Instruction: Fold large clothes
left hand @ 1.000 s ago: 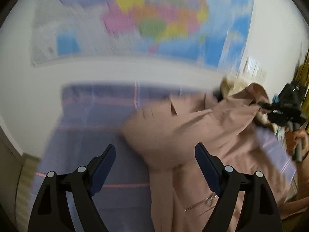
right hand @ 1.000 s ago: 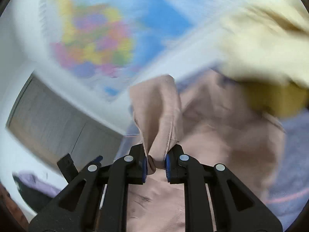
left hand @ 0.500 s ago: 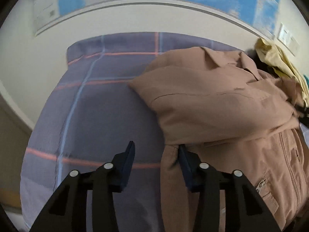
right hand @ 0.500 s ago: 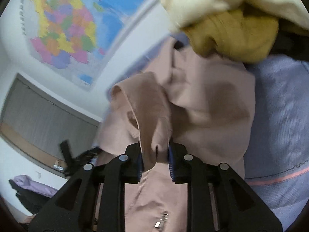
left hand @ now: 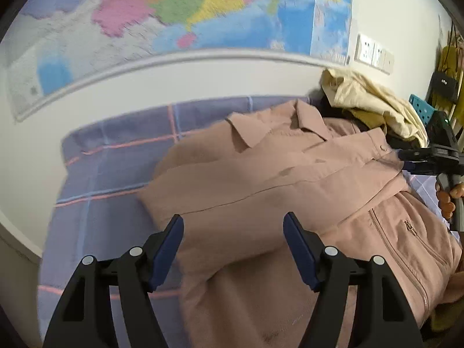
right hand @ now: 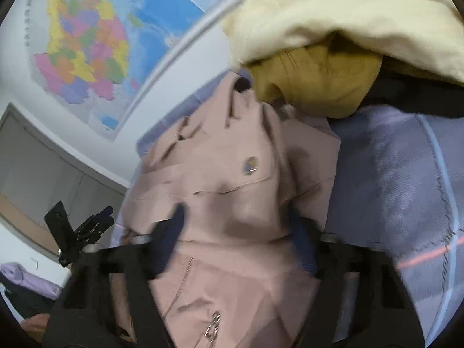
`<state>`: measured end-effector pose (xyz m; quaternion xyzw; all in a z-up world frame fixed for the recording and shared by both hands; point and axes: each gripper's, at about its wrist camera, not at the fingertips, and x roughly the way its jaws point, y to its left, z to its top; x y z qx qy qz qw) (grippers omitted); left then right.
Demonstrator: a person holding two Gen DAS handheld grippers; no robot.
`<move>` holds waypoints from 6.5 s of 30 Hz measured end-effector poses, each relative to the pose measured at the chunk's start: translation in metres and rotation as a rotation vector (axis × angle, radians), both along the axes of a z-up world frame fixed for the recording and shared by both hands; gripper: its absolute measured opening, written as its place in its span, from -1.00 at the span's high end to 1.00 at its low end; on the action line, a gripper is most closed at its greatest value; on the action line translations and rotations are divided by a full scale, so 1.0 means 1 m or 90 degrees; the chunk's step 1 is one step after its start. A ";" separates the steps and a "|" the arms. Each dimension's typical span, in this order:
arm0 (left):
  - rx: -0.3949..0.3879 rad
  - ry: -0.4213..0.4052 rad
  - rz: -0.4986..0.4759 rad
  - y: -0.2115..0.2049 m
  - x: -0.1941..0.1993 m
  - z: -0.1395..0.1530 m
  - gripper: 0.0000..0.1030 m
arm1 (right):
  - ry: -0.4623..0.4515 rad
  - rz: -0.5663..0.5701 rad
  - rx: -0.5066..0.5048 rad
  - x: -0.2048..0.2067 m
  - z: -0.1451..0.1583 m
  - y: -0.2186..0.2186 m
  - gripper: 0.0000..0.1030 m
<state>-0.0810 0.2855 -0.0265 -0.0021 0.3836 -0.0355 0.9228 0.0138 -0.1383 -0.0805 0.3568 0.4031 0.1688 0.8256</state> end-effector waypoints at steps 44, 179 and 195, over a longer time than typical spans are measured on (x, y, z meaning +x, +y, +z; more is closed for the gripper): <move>-0.072 0.022 0.125 0.027 -0.091 -0.030 -0.75 | -0.050 -0.011 -0.048 -0.148 0.017 -0.004 -0.56; -0.125 -0.025 0.105 0.009 -0.033 0.080 0.91 | -0.140 0.096 0.188 -0.038 0.089 0.008 0.87; -0.137 0.057 0.144 0.031 0.029 0.042 0.91 | -0.049 0.063 0.220 0.019 0.042 -0.004 0.83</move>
